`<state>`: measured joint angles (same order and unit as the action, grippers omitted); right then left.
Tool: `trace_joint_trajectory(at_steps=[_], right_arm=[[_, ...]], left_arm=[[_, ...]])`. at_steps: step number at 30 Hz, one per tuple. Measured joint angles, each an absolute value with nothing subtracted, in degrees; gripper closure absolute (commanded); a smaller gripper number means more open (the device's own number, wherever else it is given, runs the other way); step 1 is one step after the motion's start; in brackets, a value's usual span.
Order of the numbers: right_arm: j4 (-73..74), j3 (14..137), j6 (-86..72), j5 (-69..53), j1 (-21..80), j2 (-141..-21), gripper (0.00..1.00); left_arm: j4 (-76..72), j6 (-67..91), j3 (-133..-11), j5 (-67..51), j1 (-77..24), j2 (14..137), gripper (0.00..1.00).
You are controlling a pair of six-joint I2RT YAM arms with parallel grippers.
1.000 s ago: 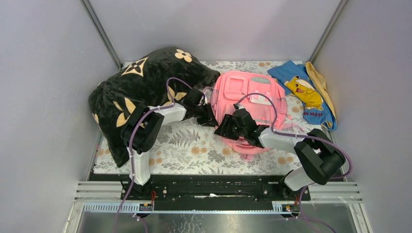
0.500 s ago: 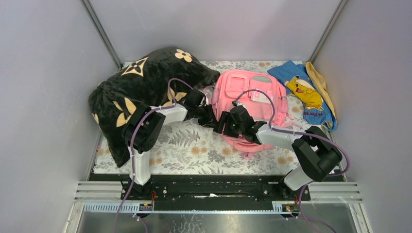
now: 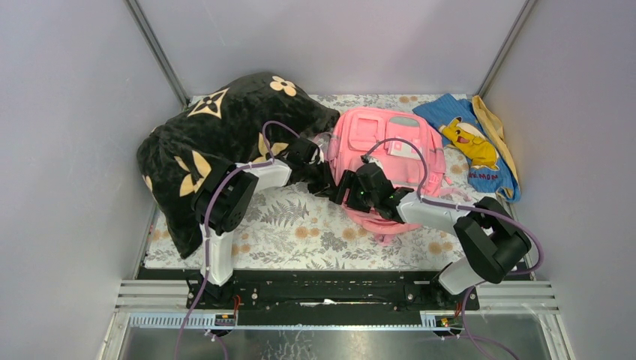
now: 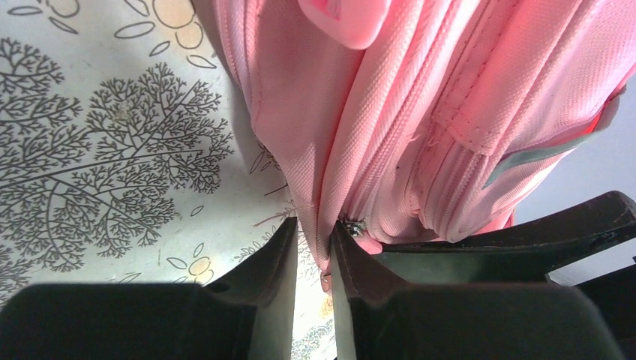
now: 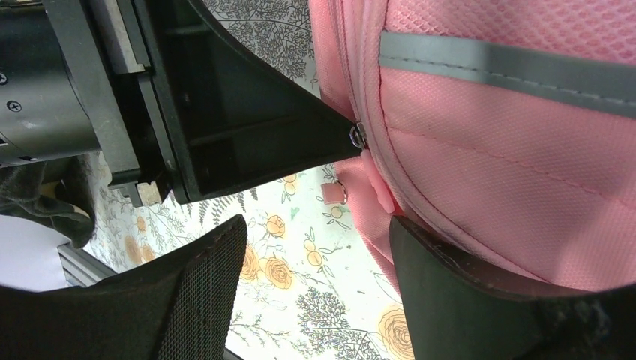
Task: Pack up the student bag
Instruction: Zip the student bag at the center of the board.
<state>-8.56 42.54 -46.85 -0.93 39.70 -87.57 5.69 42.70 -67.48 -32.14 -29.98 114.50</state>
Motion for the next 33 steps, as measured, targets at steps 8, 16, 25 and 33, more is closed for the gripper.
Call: trace_joint_trajectory(at_steps=[8, 16, 25, 33], right_arm=[[-7.64, 41.85, -47.13, 0.56, 39.68, -85.65, 0.22], [-6.79, 41.63, -47.13, 2.35, 39.68, -84.73, 0.21], [-10.90, 42.00, -46.30, 2.09, 39.68, -88.20, 0.27], [-11.07, 42.98, -44.91, 2.11, 39.68, -90.08, 0.41]], left_arm=[[6.98, 42.46, -68.93, -30.85, -29.95, 114.54, 0.74], [7.79, 41.89, -70.63, -30.17, -29.95, 114.61, 0.74], [7.31, 41.82, -71.57, -31.35, -29.91, 117.05, 0.74], [6.87, 41.82, -71.68, -32.03, -29.82, 117.67, 0.74]])
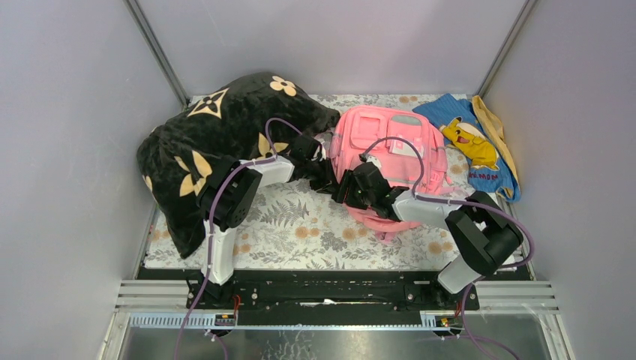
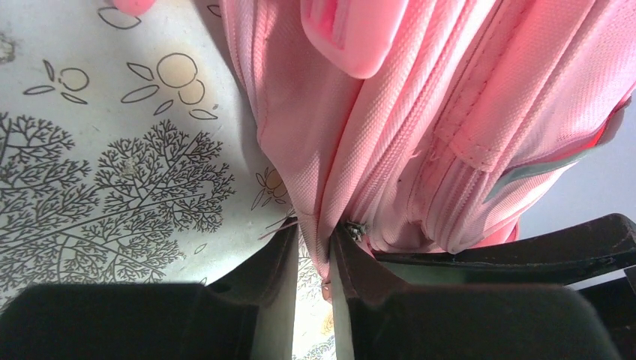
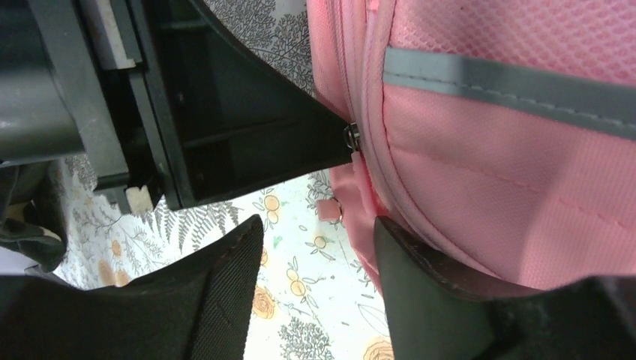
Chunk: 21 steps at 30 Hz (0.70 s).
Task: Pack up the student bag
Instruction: Zip the student bag at the center of the board.
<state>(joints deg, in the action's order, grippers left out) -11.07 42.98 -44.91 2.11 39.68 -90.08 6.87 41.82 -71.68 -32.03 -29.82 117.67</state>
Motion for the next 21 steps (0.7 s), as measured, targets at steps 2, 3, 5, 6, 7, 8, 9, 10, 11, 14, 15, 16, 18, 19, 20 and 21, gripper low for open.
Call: trace_joint_trajectory(at_steps=[2, 3, 5, 6, 7, 8, 9, 10, 11, 14, 15, 16, 18, 19, 20, 21], right_arm=[[-11.22, 43.48, -44.60, 2.37, 39.68, -91.11, 0.43], [-11.31, 43.75, -44.53, 2.52, 39.68, -91.61, 0.44], [-11.46, 44.12, -44.29, 2.70, 39.68, -92.20, 0.46], [-11.46, 44.21, -44.14, 2.83, 39.68, -92.36, 0.47], [-11.46, 44.29, -43.94, 2.98, 39.68, -92.44, 0.49], [-11.25, 44.45, -43.77, 3.22, 39.68, -92.60, 0.50], [-10.87, 44.82, -43.55, 3.57, 39.68, -92.79, 0.51], [-10.37, 45.34, -43.29, 4.01, 39.68, -93.06, 0.51], [-9.74, 45.95, -43.03, 4.49, 39.68, -93.32, 0.50], [-7.35, 48.05, -41.69, 6.02, 39.70, -94.00, 0.46], [-6.72, 48.38, -41.32, 6.37, 39.75, -94.02, 0.45], [-6.11, 48.73, -40.82, 6.66, 39.75, -94.02, 0.44], [-5.26, 49.12, -40.05, 6.98, 39.75, -94.04, 0.42], [-4.95, 49.36, -39.72, 7.01, 39.77, -94.08, 0.42], [-4.62, 49.63, -39.42, 7.01, 39.81, -94.21, 0.42], [-4.60, 49.71, -39.27, 6.98, 39.86, -94.37, 0.43]], left_arm=[[6.85, 41.82, -71.68, -32.03, -29.82, 117.69, 0.74], [6.85, 41.82, -71.68, -32.05, -29.82, 117.71, 0.74], [6.85, 41.80, -71.68, -32.05, -29.82, 117.71, 0.74], [6.85, 41.80, -71.68, -32.05, -29.82, 117.71, 0.74], [6.81, 41.80, -71.68, -32.05, -29.82, 117.71, 0.74], [6.76, 41.80, -71.68, -32.03, -29.82, 117.71, 0.74], [6.66, 41.80, -71.68, -32.03, -29.82, 117.71, 0.74], [6.55, 41.82, -71.68, -32.03, -29.82, 117.71, 0.74], [6.44, 41.82, -71.68, -32.08, -29.82, 117.71, 0.74], [6.02, 41.82, -71.68, -32.10, -29.82, 117.71, 0.74], [5.85, 41.82, -71.68, -32.10, -29.80, 117.71, 0.74], [5.67, 41.82, -71.68, -32.10, -29.80, 117.71, 0.74], [5.54, 41.82, -71.68, -32.10, -29.80, 117.71, 0.74], [5.54, 41.80, -71.68, -32.08, -29.80, 117.71, 0.74], [5.54, 41.78, -71.70, -32.08, -29.78, 117.71, 0.74], [5.61, 41.71, -71.79, -32.08, -29.74, 117.71, 0.74]])
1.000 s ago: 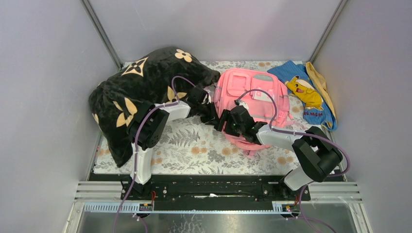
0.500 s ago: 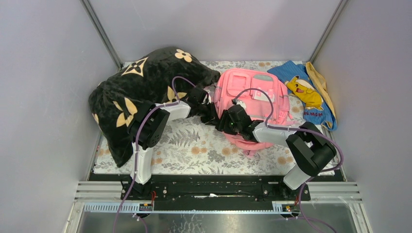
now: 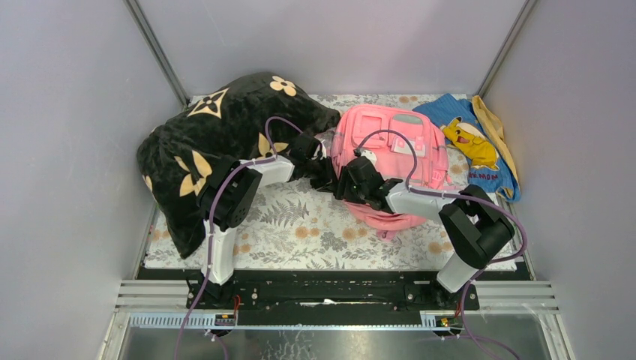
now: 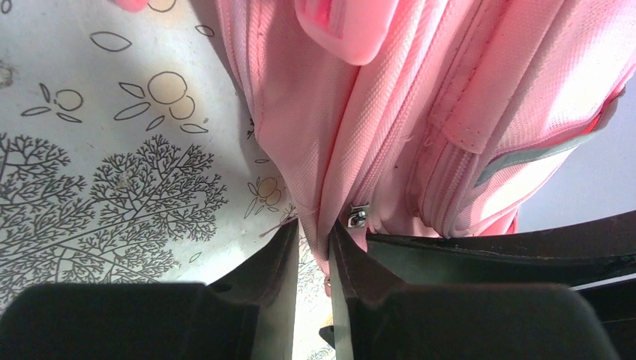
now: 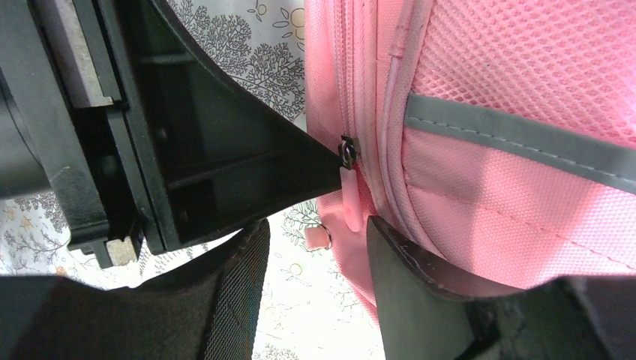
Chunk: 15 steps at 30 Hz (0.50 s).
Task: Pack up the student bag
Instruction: Zip the student bag at the center of the board.
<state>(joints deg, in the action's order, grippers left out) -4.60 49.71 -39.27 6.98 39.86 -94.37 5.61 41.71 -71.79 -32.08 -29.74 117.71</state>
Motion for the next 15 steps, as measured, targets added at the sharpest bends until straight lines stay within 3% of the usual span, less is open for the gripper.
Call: trace_joint_trajectory(at_steps=[4, 8, 15], right_arm=[[-5.76, 49.69, -38.96, 6.87, 39.86, -94.85, 0.49], [-7.27, 49.60, -38.85, 6.96, 39.86, -96.18, 0.64], [-10.87, 47.55, -41.01, 7.44, 39.00, -96.64, 0.81]], left_arm=[[5.85, 41.36, -72.31, -32.10, -29.58, 117.80, 0.74], [5.78, 41.39, -72.40, -32.16, -29.47, 118.21, 0.74], [5.69, 41.36, -72.40, -32.14, -29.45, 118.32, 0.75]])
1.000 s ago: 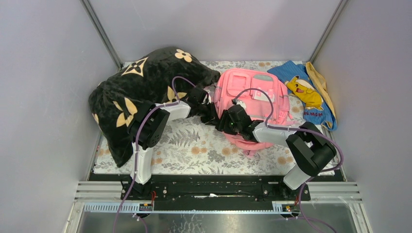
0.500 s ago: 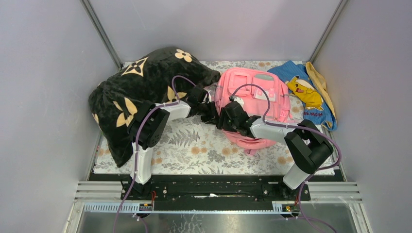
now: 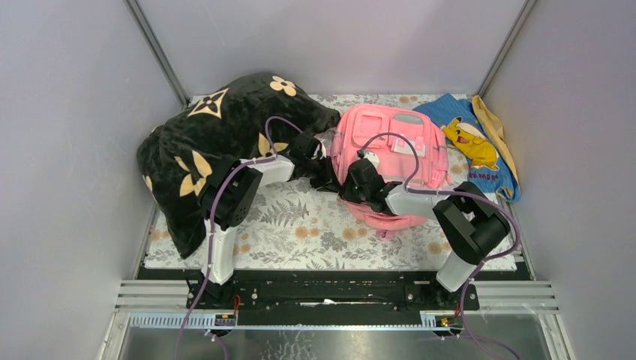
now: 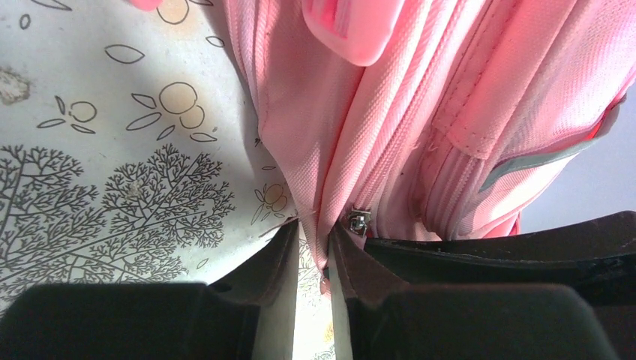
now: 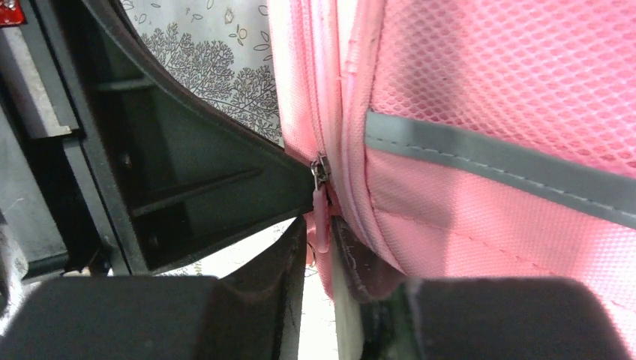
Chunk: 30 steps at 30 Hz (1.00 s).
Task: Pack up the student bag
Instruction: Zip the student bag at the center of the board.
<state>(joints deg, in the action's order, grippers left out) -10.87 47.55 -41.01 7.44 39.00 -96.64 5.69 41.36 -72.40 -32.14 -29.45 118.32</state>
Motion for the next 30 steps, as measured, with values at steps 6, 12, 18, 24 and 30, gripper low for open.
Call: trace_joint_trajectory(at_steps=[6, 12, 18, 24, 30], right_arm=[[-11.77, 46.83, -42.96, 7.22, 38.28, -96.75, 1.00], [-12.69, 45.76, -43.03, 6.15, 37.87, -95.39, 1.00], [-10.66, 45.76, -41.34, 3.44, 37.26, -92.49, 1.00], [-6.52, 47.27, -39.33, 1.54, 36.95, -91.15, 1.00], [-3.20, 47.72, -37.89, 0.08, 36.73, -88.40, 1.00]], left_arm=[[5.69, 41.25, -72.40, -31.94, -29.43, 118.32, 0.73], [6.00, 41.78, -69.82, -31.99, -28.05, 114.06, 0.63], [5.08, 43.38, -68.53, -32.51, -25.96, 108.29, 0.50], [3.81, 44.88, -68.99, -33.47, -26.35, 108.44, 0.48], [3.46, 45.65, -72.62, -33.69, -28.38, 112.18, 0.48]])
